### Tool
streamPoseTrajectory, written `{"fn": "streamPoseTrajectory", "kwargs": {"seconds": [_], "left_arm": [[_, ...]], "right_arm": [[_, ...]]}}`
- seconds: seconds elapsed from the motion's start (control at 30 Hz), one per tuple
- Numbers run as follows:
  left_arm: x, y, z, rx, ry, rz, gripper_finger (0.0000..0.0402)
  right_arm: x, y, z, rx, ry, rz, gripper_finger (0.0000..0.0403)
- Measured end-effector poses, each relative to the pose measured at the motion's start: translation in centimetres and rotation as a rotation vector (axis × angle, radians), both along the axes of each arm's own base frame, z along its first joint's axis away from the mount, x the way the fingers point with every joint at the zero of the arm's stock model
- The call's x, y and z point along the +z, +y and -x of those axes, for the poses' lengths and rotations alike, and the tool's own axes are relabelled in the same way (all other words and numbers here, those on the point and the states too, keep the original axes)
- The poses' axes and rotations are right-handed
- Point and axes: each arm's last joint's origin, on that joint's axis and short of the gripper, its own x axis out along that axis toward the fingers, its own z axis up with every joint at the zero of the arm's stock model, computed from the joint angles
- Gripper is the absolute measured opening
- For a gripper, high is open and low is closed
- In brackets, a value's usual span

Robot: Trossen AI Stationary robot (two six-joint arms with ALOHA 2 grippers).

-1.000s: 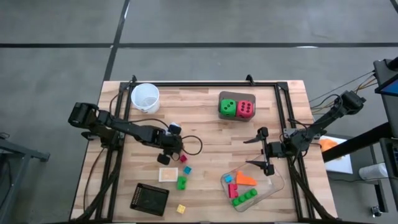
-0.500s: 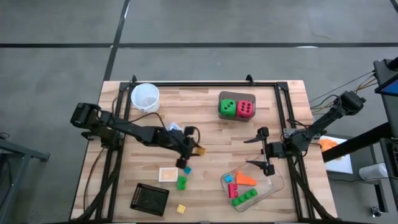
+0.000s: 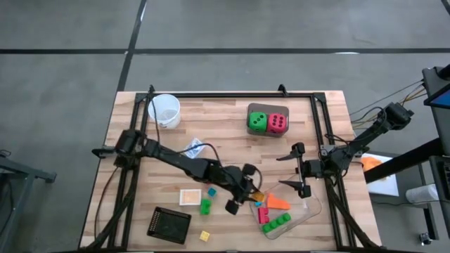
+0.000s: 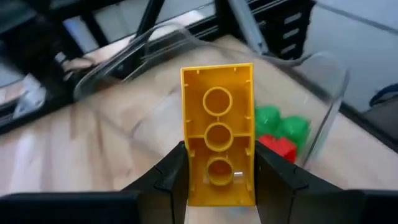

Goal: Pick & Place Toys
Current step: Put the yellow game piece into the transparent bin, then put the red game piece into the transparent bin

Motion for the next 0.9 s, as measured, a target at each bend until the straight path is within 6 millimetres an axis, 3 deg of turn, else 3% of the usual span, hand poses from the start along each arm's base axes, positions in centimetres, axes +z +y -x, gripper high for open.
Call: {"fn": "streamPoseTrajectory", "kwargs": {"seconds": [0.13, 0.33, 0.43, 0.5, 0.73, 0.9], "left_arm": [[0.2, -1.0, -1.8, -0.077, -0.014, 0.039, 0.013], [-2.5, -1.7, -3.5, -0.126, 0.036, 0.058, 0.013], [-2.9, -1.7, -3.6, -0.125, 0.052, 0.057, 0.0131], [-2.9, -1.7, -3.6, -0.124, 0.054, 0.057, 0.0153], [-2.3, -1.6, -3.2, -0.117, 0.071, 0.06, 0.0291], [-1.3, -1.7, -3.1, -0.118, 0.055, 0.066, 0.0321]], "right_arm": [[0.0, 0.0, 0.0, -0.002, 0.002, 0.002, 0.0356], [0.0, -0.1, 0.0, -0.007, 0.0, 0.003, 0.0356], [0.0, 0.0, 0.0, -0.007, 0.0, 0.003, 0.0356], [0.0, 0.0, 0.0, -0.007, 0.002, 0.005, 0.0356], [0.0, -0.1, 0.0, -0.006, 0.008, 0.005, 0.0356], [0.0, -0.1, 0.1, -0.005, 0.008, 0.002, 0.0356]]}}
